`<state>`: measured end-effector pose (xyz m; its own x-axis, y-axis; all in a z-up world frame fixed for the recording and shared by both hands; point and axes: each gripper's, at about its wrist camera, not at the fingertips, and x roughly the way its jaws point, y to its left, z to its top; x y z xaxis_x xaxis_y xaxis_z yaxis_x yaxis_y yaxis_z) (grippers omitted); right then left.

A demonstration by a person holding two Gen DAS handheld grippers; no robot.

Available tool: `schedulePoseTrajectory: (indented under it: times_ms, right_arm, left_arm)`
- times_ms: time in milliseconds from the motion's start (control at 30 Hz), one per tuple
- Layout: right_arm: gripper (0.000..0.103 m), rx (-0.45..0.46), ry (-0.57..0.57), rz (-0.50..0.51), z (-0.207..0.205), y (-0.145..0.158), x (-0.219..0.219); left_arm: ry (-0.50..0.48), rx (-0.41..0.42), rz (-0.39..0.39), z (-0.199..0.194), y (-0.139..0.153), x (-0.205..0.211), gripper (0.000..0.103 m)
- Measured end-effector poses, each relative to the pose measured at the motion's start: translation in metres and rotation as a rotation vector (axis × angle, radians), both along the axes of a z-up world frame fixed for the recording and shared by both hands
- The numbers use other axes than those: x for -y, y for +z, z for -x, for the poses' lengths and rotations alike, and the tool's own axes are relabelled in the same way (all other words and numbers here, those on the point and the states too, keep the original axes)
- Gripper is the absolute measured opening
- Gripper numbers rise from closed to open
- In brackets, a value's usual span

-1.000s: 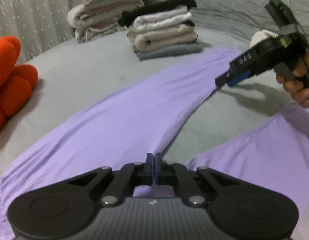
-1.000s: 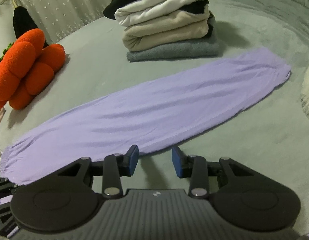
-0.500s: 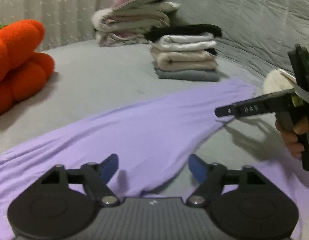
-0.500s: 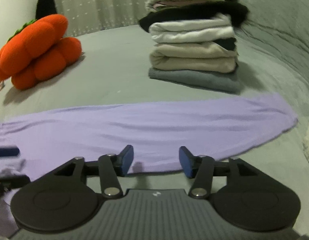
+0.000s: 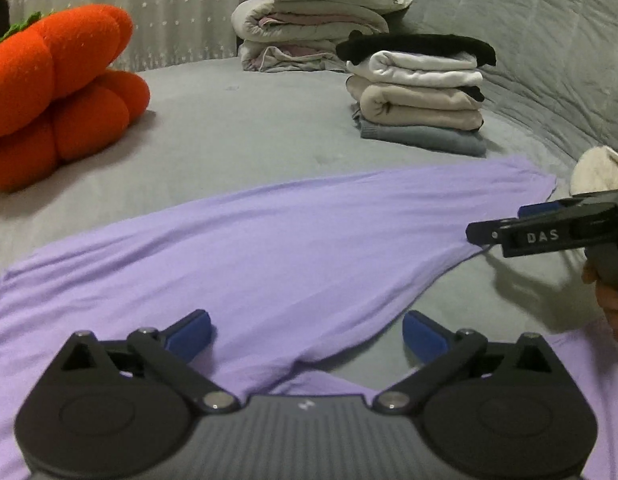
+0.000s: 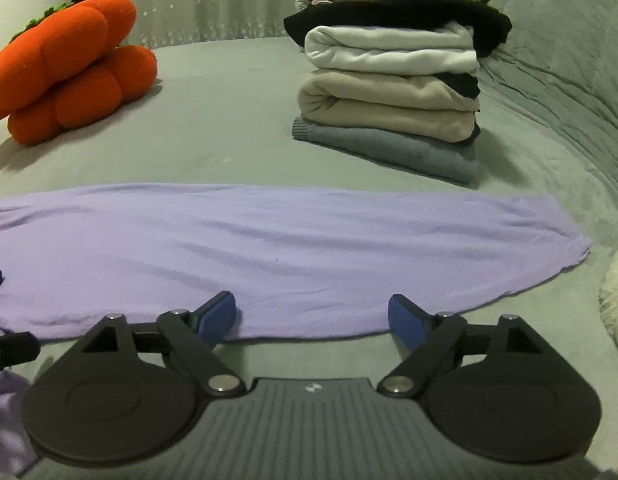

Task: Fold clothes

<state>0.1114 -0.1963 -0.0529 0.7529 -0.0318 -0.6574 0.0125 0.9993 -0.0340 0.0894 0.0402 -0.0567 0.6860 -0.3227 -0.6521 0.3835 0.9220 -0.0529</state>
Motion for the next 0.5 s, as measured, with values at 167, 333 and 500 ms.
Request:
schedulePoseTrajectory:
  times_ms: [167, 333, 500]
  right_arm:
    - [0.101, 0.029, -0.013, 0.037, 0.016, 0.012, 0.003]
    - [0.103, 0.007, -0.054, 0.02, 0.032, 0.02, 0.012]
    - [0.103, -0.05, -0.062, -0.022, 0.047, 0.026, 0.016]
  left_arm:
    - [0.03, -0.002, -0.024, 0.006, 0.004, 0.006, 0.102]
    - [0.034, 0.017, -0.04, 0.02, 0.012, 0.01, 0.102]
    - [0.079, 0.013, -0.054, 0.04, 0.021, 0.014, 0.102]
